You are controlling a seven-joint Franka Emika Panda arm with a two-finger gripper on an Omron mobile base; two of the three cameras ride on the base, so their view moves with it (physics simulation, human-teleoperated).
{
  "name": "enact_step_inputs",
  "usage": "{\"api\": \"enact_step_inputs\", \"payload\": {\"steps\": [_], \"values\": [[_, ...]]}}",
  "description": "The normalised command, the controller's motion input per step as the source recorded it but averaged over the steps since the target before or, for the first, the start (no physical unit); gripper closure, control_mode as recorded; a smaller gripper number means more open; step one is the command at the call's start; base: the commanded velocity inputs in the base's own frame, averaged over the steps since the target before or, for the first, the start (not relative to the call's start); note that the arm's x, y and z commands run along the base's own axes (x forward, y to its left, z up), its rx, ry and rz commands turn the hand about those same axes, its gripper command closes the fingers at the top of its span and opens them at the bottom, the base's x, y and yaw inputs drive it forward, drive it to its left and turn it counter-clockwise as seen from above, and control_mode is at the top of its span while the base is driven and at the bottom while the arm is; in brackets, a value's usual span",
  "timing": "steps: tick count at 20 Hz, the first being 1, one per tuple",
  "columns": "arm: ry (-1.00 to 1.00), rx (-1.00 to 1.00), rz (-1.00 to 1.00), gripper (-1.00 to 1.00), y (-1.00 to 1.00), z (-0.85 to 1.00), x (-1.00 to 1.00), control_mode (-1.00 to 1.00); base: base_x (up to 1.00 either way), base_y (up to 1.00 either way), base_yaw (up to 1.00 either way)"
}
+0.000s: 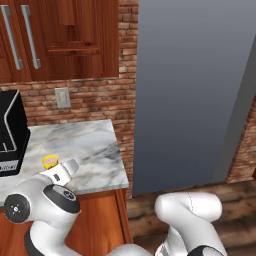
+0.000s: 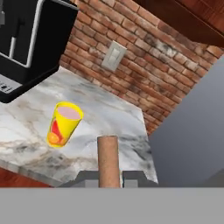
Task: Pick up the straw from the left drawer and put it inside the smoothie cup.
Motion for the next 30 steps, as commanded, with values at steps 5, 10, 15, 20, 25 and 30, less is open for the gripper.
{"api": "enact_step_inputs", "payload": {"steps": [5,10,15,20,25,30], "values": [[-0.43,0.03,0.0,1.0,-0.39,0.45,0.03,-1.0,0.0,0.0,0.0],[-0.25,0.02,-0.03,1.0,-0.29,0.41,0.01,-1.0,0.0,0.0,0.0],[-0.03,0.0,-0.04,1.0,-0.16,0.84,0.07,-1.0,0.0,0.0,0.0],[0.0,0.0,-0.05,1.0,-0.02,0.79,0.29,-1.0,0.0,0.0,0.0],[0.0,0.01,-0.01,1.0,-0.03,0.12,0.43,-1.0,0.0,0.0,0.0],[0.0,0.08,0.0,1.0,0.0,-0.09,0.31,-1.0,0.0,0.0,0.0]]}}
